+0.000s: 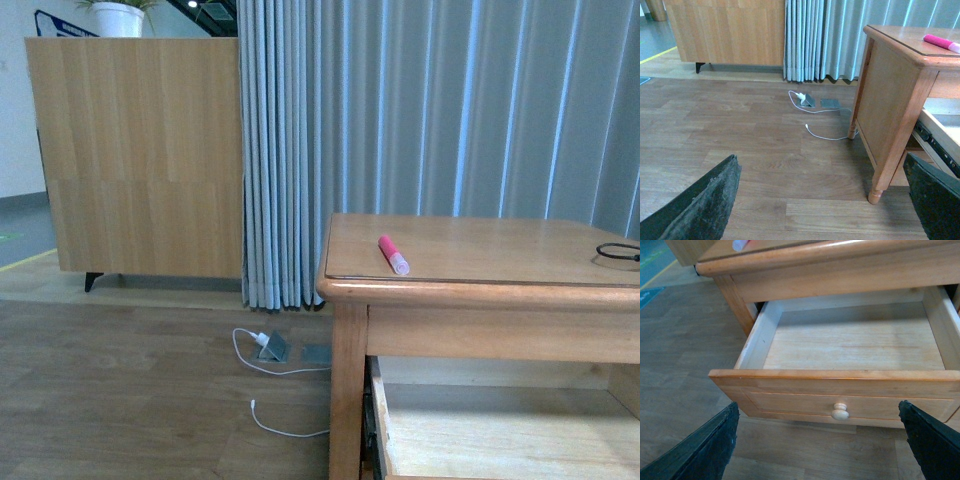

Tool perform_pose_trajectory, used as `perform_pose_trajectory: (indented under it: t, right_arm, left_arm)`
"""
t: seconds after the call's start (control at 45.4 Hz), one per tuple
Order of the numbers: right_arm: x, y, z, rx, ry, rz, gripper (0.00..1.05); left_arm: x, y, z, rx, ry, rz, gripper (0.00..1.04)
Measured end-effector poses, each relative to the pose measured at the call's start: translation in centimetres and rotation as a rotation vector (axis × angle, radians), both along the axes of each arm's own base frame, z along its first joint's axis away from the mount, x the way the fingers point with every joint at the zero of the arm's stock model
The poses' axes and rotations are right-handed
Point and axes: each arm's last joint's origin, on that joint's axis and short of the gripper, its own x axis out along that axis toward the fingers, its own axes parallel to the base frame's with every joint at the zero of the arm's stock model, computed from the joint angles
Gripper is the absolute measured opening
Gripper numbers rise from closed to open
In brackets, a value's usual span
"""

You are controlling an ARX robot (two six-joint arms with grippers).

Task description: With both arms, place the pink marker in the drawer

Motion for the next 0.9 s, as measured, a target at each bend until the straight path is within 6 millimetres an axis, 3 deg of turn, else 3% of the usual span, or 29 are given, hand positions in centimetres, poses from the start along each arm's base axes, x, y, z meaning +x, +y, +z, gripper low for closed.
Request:
perform_pose_trajectory:
  t: [0.243,0.551,0.684,0.706,0.816,0.904]
  right_arm:
    - [-2.4,-1.2,0.7,0.044,-0.061,-0.015,0.96]
    - [-2.6,-1.5,0.7,0.062,-0.065,-0.045,0.96]
    - [-2.9,-1.1,-0.3,-0.126,-0.299,-0.214,0.73]
    - [-3.0,-1.0,-0.4,-0.143,-0.312,-0.224,0.74]
    - [-3.1,-0.8,-0.4,-0.161,-0.328,-0.22,0.97]
    - [-3.1,-0.8,-0.4,-0.166,-0.327,-0.22,0.96]
  left_arm:
    - [0.0,0.0,0.0,0.0,0.0,0.0,0.99]
    - [0.0,0.0,0.0,0.0,0.0,0.0,0.99]
    - [0.0,0.0,0.0,0.0,0.0,0.0,0.99]
    - [0.0,0.0,0.0,0.0,0.0,0.0,0.99]
    - [0.0,0.0,0.0,0.0,0.0,0.0,0.99]
    - [0.0,0.0,0.0,0.0,0.0,0.0,0.99]
